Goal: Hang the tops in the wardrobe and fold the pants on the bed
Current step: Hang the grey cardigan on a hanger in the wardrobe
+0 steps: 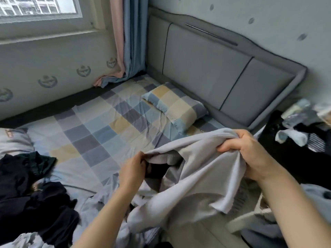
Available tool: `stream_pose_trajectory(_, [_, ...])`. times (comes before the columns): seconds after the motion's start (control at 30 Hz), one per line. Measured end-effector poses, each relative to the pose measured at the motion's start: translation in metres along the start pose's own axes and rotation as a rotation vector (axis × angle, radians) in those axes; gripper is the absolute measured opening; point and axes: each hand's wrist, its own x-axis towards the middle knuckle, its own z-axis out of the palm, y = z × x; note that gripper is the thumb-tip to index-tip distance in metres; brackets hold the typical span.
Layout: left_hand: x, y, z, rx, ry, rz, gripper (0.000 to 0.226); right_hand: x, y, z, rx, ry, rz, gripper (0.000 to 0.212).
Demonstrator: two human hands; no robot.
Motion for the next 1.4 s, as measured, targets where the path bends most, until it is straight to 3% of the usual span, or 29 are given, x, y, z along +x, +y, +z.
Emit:
stream_pose_trajectory(0.17, [0.023,0.018,-0.046,-0.116,0.145,0.054,0.019,-0.023,0.000,-0.038,-0.186,0.230,0.024,0.023])
stream_pose_trajectory(0.3, [0.035,0.071,-0.086,-0.253,0.163,0.151,0.012,-0.042,0.009,-0.065,-0.330,0.467,0.068,0.008])
stream_pose_trajectory(0.4, [0.028,0.118,-0.107,-0.377,0.157,0.233,0.014,-0.057,0.020,-0.079,-0.459,0.597,0.087,0.022])
stream_pose_trajectory(0.6, [-0.013,0.212,-0.119,-0.614,0.001,0.412,0.020,-0.103,0.023,-0.093,-0.862,0.682,0.254,0.032])
stream_pose_trajectory(0.67, [-0.029,0.236,-0.115,-0.715,-0.079,0.425,0.022,-0.117,0.021,-0.083,-1.154,0.722,0.321,0.024])
stream_pose_trajectory(0.7, [-0.036,0.248,-0.112,-0.759,-0.116,0.434,0.021,-0.122,0.021,-0.073,-1.282,0.754,0.270,0.016])
stream_pose_trajectory(0.73, [-0.046,0.262,-0.106,-0.780,-0.152,0.455,0.021,-0.128,0.022,-0.063,-1.289,0.781,0.162,0.015])
stream_pose_trajectory(0.83, [-0.075,0.293,-0.088,-0.745,-0.279,0.575,0.017,-0.131,0.024,-0.025,-0.910,0.677,-0.082,0.019])
stream_pose_trajectory(1.0, [-0.117,0.321,-0.053,-0.732,-0.469,0.654,0.019,-0.132,0.075,-0.041,-0.796,0.692,0.240,0.025])
stream_pose_trajectory(1.07, [-0.121,0.327,-0.048,-0.801,-0.473,0.622,0.019,-0.143,0.099,-0.057,-0.797,0.614,0.335,0.022])
stream_pose_trajectory(1.13, [-0.124,0.334,-0.043,-0.818,-0.472,0.618,0.019,-0.162,0.111,-0.073,-0.640,0.620,0.391,0.019])
stream_pose_trajectory(1.23, [-0.121,0.329,-0.032,-0.632,-0.436,0.686,0.018,-0.201,0.102,-0.107,-0.275,0.786,0.417,0.025])
stream_pose_trajectory(1.33, [-0.105,0.310,-0.017,-0.427,-0.436,0.653,0.020,-0.248,0.070,-0.145,-0.572,1.051,0.235,0.021])
stream_pose_trajectory(1.4, [-0.107,0.301,-0.002,-0.374,-0.498,0.589,0.021,-0.271,0.042,-0.151,-0.621,1.179,0.073,0.026])
